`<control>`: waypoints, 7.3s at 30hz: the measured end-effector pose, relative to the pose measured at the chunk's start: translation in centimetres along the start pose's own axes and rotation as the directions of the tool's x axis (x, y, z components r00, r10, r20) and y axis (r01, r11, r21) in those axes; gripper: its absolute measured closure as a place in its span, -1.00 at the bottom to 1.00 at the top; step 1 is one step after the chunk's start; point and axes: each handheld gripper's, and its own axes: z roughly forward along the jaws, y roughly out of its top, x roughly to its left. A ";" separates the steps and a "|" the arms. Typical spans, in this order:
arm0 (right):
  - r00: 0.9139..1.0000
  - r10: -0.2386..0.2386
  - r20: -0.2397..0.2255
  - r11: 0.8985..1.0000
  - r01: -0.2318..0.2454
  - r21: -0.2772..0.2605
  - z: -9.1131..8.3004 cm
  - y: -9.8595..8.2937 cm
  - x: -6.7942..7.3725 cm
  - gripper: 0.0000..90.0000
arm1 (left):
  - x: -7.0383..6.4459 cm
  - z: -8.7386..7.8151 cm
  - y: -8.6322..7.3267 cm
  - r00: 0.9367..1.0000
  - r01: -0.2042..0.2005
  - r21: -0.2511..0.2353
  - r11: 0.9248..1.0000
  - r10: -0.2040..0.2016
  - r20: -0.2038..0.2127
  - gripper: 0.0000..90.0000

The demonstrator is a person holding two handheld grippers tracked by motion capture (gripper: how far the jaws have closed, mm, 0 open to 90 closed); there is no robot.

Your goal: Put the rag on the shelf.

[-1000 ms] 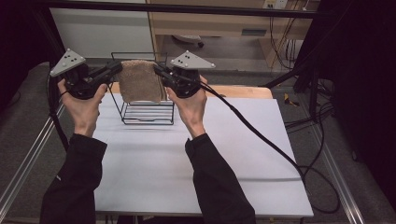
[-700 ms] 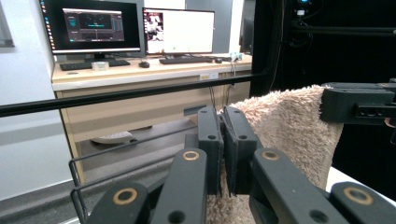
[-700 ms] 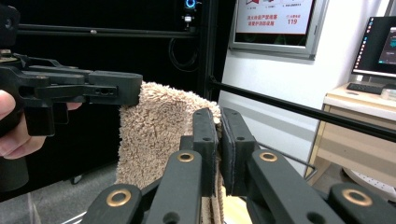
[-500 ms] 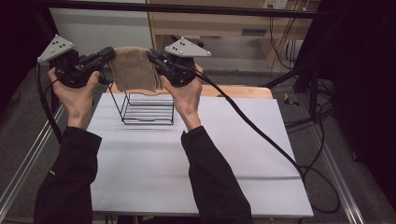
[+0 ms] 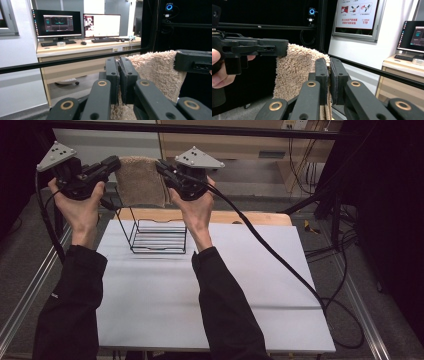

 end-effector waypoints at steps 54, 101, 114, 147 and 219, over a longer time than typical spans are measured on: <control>1.000 -0.010 0.021 0.991 0.007 0.137 5.9 -2.7 -3.2 0.91 | 4.4 5.0 -3.6 0.999 0.005 0.082 0.997 -0.002 -0.037 0.91; 0.999 -0.030 -0.045 0.977 0.039 0.211 3.3 -5.9 -1.5 0.90 | 2.7 1.3 -7.0 0.998 -0.063 0.157 0.986 0.057 0.040 0.90; 0.994 -0.059 -0.087 0.963 0.079 0.258 2.6 -6.6 -0.5 0.89 | 2.1 0.2 -8.0 0.997 -0.064 0.222 0.973 0.054 0.050 0.86; 0.990 -0.051 -0.129 0.950 0.088 0.300 2.4 -7.7 -0.1 0.72 | 1.8 0.9 -7.9 0.995 -0.020 0.389 0.921 -0.020 0.100 1.00; 0.995 0.091 -0.045 0.908 -0.064 0.414 -6.5 -11.5 -1.7 -0.64 | -0.6 -3.6 -16.0 0.994 -0.023 0.481 0.876 -0.029 0.101 -0.23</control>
